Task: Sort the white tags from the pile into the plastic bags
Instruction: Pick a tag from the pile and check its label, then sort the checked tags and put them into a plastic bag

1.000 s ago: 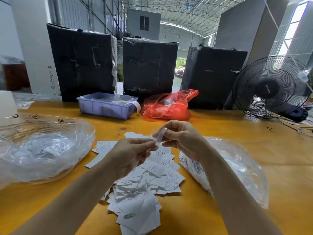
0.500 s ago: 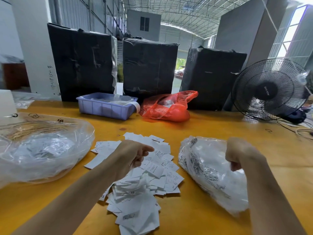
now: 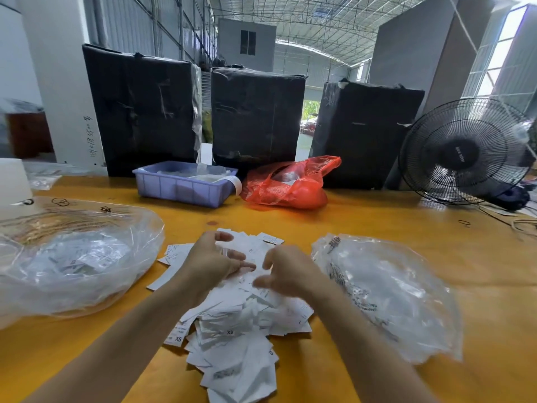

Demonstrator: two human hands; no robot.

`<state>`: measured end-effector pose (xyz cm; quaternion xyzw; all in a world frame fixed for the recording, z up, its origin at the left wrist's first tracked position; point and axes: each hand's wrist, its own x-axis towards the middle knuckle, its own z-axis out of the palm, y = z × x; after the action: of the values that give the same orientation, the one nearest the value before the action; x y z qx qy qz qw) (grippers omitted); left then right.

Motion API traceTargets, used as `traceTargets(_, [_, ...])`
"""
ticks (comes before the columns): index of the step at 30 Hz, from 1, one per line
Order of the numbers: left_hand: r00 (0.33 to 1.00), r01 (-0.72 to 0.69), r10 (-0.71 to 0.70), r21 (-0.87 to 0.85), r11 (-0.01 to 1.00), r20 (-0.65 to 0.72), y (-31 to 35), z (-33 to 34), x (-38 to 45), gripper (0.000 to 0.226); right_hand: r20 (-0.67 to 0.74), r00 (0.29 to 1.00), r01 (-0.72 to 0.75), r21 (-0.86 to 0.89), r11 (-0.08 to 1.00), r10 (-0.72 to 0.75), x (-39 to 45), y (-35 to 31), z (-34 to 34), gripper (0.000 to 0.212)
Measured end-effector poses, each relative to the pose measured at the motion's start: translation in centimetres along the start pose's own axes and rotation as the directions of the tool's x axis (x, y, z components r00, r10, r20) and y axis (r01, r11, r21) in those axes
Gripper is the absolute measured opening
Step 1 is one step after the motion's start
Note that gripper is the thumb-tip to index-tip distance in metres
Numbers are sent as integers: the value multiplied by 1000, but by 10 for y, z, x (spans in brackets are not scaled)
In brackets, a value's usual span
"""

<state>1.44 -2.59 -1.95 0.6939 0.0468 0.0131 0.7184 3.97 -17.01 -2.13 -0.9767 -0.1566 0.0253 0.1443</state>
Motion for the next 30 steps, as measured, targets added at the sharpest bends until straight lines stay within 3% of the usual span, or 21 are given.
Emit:
traceTargets(3, [997, -80, 80, -1, 997, 6, 1, -3, -1, 41, -34, 999, -37, -69, 997, 35, 11, 11, 26, 51])
traceTargets(7, [997, -74, 74, -1, 997, 0, 0, -5, 1, 31, -138, 990, -28, 78, 997, 39, 16, 21, 29, 29])
traceTargets(11, [998, -67, 67, -15, 998, 7, -1, -6, 4, 3, -146, 988, -16, 165, 986, 40, 15, 25, 31, 12])
traceTargets(16, [997, -52, 53, -14, 999, 49, -4, -7, 6, 11, -143, 989, -14, 213, 977, 45, 19, 30, 34, 28])
traceTargets(22, [999, -27, 25, 55, 998, 46, -4, -11, 6, 14, -37, 999, -28, 274, 961, 40, 20, 30, 38, 52])
traceTargets(26, [1000, 0, -1, 49, 999, 17, -1, -11, 4, 31, -65, 997, -16, 303, 953, 37, 21, 27, 39, 42])
traceTargets(30, [1000, -1, 1, -20, 1000, -15, -1, -11, 5, 33, -84, 996, -1, 344, 939, 32, 22, 28, 41, 32])
